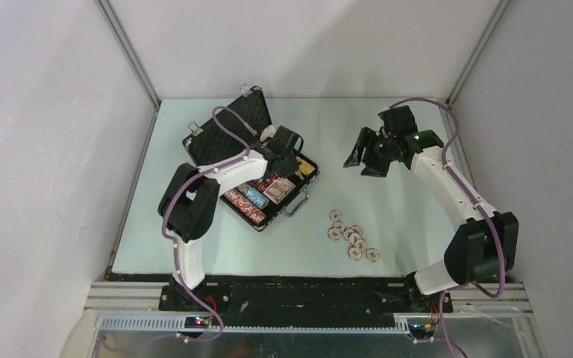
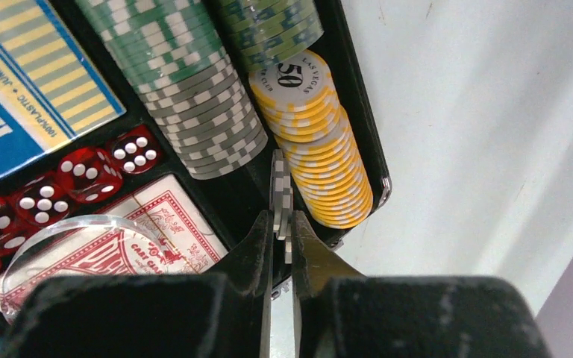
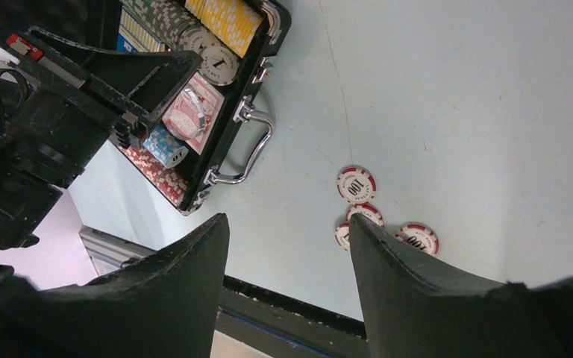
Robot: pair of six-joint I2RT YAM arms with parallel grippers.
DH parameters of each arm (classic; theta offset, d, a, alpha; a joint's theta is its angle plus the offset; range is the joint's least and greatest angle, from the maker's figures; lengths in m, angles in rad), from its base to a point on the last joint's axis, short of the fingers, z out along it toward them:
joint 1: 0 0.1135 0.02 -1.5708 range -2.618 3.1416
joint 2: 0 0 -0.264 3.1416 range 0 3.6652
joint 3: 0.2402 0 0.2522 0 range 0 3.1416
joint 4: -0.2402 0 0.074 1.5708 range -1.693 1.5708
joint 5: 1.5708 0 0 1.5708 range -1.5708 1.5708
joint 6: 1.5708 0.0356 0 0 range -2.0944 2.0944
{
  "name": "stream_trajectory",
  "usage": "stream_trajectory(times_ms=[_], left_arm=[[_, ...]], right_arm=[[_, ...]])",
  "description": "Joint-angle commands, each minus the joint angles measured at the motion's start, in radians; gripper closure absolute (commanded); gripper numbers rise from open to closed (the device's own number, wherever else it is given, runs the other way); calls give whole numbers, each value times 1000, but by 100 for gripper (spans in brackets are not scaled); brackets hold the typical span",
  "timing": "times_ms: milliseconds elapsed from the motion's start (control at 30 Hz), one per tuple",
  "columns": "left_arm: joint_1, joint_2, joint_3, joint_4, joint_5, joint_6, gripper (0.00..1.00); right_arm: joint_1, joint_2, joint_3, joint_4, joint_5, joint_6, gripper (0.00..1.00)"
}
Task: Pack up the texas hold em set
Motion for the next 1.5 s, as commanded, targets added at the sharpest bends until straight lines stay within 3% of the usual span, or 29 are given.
stream_trajectory(times_ms=[0, 267, 333, 467, 700, 933, 1167, 1333, 1467], left_arm=[[-7, 38, 74, -59, -16, 99, 97], [-8, 77, 98, -133, 19, 97, 92], [-10, 77, 99, -138, 20, 105, 88], [-18, 96, 116, -161, 41, 120, 68], [-18, 106, 119, -156, 61, 113, 63], [-18, 103, 124, -164, 39, 131, 84], [-18, 48, 149, -247, -30, 241, 91], [-18, -27, 140, -215, -34, 480, 96], [-14, -53, 153, -198, 105, 747, 100]], right_arm=[[-6, -8, 0, 38, -24, 18, 38], [-10, -5, -1, 42, -32, 19, 38], [-12, -6, -2, 42, -32, 19, 38], [-11, -3, -1, 44, -35, 21, 38], [-11, 0, -1, 47, -39, 21, 38], [-12, 0, -2, 44, -36, 20, 38], [-15, 2, -2, 48, -41, 20, 38], [-17, 3, -2, 54, -46, 20, 38], [-20, 5, 0, 55, -55, 14, 38]])
